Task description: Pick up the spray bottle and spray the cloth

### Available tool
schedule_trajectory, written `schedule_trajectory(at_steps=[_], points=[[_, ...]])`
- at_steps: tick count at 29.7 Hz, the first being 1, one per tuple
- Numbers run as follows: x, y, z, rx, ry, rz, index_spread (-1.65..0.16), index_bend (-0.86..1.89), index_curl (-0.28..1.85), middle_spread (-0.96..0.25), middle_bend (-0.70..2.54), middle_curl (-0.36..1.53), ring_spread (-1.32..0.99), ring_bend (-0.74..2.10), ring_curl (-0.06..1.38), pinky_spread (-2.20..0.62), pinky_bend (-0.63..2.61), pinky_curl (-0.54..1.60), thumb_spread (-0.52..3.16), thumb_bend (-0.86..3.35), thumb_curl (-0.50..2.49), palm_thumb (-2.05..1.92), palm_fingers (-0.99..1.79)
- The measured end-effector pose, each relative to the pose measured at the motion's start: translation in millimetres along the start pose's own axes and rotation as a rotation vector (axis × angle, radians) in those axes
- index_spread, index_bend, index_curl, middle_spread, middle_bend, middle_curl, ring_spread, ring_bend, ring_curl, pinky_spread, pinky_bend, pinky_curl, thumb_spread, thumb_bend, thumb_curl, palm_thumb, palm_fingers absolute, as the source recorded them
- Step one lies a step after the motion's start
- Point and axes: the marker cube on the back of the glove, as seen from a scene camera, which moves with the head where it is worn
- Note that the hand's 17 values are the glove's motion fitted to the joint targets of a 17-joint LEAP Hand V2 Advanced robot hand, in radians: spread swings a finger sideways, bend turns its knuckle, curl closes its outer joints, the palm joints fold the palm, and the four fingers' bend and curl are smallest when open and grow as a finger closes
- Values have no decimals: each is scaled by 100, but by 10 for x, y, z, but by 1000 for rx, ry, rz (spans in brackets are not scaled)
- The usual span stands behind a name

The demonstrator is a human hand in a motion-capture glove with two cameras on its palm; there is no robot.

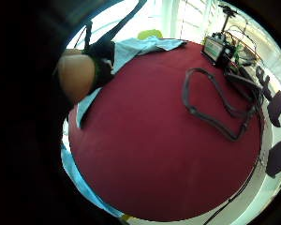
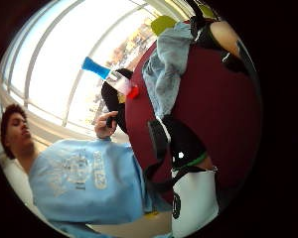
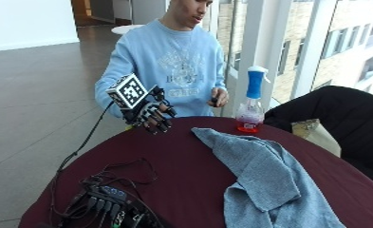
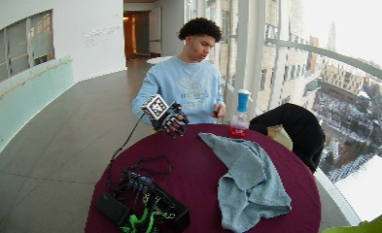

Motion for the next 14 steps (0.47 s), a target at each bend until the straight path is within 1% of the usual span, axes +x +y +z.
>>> schedule_trajectory(at_steps=[5,14], points=[[162,42,-66,2,25,-21,-31,10,25,-8,30,45,-3,40,37,16,19,35,111,-2,37,64,88],[131,53,-97,-7,79,-45,-31,12,25,-8,30,45,-3,38,37,17,18,34,112,-2,36,66,89]])
